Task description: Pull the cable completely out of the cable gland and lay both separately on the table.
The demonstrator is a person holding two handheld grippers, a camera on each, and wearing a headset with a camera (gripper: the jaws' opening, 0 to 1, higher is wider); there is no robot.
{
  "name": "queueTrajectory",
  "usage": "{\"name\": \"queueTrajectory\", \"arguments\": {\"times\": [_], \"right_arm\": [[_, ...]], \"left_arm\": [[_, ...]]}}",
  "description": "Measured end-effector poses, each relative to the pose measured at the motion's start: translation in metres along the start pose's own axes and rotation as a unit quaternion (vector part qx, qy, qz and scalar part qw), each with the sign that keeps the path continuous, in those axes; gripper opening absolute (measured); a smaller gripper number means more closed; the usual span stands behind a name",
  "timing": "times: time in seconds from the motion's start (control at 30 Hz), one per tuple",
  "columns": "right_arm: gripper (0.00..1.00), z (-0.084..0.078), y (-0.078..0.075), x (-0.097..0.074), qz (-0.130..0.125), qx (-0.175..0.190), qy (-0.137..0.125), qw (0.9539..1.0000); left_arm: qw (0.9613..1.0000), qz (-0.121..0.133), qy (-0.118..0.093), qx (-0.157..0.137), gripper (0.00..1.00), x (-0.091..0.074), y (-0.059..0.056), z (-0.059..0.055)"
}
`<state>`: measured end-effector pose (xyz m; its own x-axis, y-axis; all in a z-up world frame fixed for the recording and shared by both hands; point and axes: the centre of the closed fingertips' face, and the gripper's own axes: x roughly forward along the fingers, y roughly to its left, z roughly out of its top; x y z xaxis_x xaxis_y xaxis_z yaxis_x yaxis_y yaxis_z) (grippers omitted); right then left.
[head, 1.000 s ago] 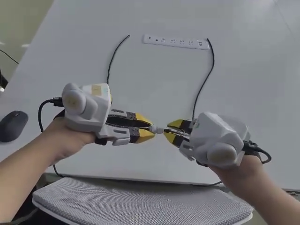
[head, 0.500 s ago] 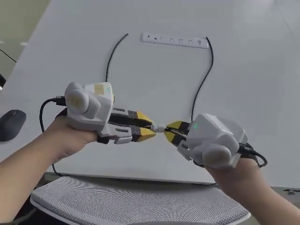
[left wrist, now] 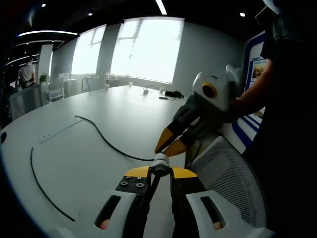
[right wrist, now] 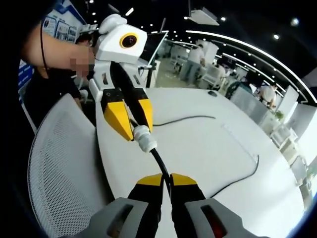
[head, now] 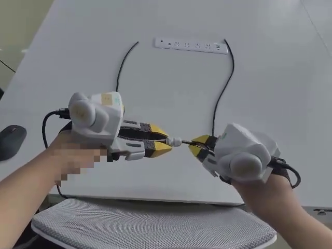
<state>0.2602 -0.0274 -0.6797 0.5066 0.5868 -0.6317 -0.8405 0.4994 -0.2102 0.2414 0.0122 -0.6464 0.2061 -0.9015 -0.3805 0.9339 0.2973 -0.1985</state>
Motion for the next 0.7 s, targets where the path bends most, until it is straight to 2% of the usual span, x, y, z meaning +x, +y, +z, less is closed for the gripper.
{"name": "queueTrajectory", "arguments": {"times": [0.33, 0.53, 0.7], "right_arm": [[0.0, -0.023, -0.016, -0.003, -0.022, 0.073, 0.02, 0.9969], [0.0, -0.041, -0.026, -0.004, -0.034, 0.128, 0.035, 0.9906], [0.0, -0.059, -0.031, -0.002, -0.049, 0.171, 0.052, 0.9827]], "left_arm": [[1.0, -0.001, -0.003, 0.0, 0.15, 0.001, -0.003, 0.003], [1.0, 0.001, -0.004, 0.0, 0.15, 0.002, -0.003, 0.004], [1.0, 0.001, -0.002, 0.001, 0.15, 0.004, -0.005, 0.003]]}}
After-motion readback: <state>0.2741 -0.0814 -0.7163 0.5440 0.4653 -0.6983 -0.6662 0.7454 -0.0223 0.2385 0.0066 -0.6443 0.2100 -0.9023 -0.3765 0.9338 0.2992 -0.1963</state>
